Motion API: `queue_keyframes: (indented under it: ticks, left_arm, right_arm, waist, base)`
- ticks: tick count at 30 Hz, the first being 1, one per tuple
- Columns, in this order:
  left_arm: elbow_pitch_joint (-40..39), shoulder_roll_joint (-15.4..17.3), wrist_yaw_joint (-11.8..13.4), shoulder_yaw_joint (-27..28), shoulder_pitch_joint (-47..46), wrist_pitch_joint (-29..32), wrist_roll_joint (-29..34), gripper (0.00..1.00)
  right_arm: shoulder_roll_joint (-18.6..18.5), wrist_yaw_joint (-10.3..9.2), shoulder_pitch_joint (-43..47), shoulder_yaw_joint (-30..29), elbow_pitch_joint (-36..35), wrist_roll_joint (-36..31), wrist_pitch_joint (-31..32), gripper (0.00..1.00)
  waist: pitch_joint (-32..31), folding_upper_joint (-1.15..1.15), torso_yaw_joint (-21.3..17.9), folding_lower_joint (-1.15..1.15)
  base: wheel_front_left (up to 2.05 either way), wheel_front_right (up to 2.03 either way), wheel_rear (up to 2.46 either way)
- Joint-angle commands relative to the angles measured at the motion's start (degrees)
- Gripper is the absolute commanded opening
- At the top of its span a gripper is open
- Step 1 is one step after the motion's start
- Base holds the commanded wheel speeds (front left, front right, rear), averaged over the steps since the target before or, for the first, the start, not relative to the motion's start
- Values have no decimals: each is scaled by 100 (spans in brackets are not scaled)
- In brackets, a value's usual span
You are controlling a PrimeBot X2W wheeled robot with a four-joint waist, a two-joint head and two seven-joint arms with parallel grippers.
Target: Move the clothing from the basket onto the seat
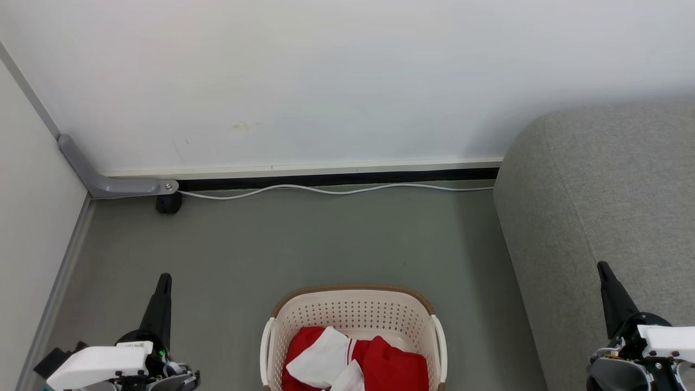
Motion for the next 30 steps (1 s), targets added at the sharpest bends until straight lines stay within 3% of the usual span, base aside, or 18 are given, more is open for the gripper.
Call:
queue_keyframes:
  ticks: [1, 30]
  left_arm:
    - [-160, 101, -48, 187, -331, 34, -23, 0]
    - [-160, 101, -48, 187, -331, 34, -23, 0]
  right_arm:
    - [-59, 10, -111, 101, -178, 68, 42, 0]
    - [-59, 10, -111, 101, -178, 68, 42, 0]
  waist:
    - [0, 0, 0, 0]
    - [0, 0, 0, 0]
  base:
    - [0, 0, 0]
    - [0, 0, 0]
